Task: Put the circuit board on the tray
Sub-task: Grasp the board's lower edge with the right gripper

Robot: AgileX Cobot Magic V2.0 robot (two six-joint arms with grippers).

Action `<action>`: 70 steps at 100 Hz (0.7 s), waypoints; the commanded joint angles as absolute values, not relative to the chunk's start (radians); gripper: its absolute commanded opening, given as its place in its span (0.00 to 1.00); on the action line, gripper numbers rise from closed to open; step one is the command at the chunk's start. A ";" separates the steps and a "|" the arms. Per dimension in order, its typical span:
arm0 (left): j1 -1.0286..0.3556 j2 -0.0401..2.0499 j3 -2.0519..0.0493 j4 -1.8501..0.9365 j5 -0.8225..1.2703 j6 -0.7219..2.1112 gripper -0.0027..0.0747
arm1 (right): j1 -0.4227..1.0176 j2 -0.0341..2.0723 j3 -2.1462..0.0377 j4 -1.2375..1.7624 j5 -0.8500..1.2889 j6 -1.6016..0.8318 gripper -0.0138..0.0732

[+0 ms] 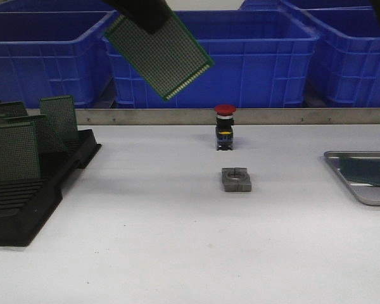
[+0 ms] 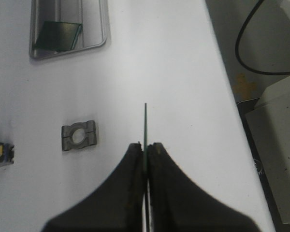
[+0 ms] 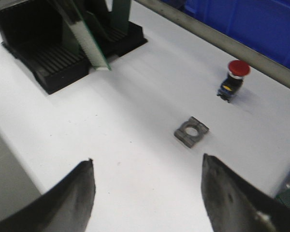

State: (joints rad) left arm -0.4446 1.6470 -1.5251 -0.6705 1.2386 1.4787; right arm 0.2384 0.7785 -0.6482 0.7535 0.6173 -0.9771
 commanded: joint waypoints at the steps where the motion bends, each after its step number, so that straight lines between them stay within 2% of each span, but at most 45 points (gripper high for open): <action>1: -0.481 1.623 -1.551 -0.737 1.249 1.477 0.01 | 0.281 0.827 -0.703 0.825 0.591 -1.083 0.72; 30: -0.506 1.634 -1.551 -0.754 1.243 1.479 0.01 | 0.404 1.017 -0.739 0.879 0.515 -1.263 0.72; 52: -0.506 1.634 -1.551 -0.754 1.243 1.479 0.01 | 0.486 1.177 -0.837 0.907 0.468 -1.274 0.72; 70: -0.506 1.634 -1.551 -0.754 1.243 1.479 0.01 | 0.496 1.308 -0.926 0.936 0.483 -1.274 0.72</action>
State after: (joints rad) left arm -0.4963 1.6702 -1.5251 -0.6886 1.2348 1.4811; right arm 0.4947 1.2829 -0.8606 0.8869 0.5023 -1.2594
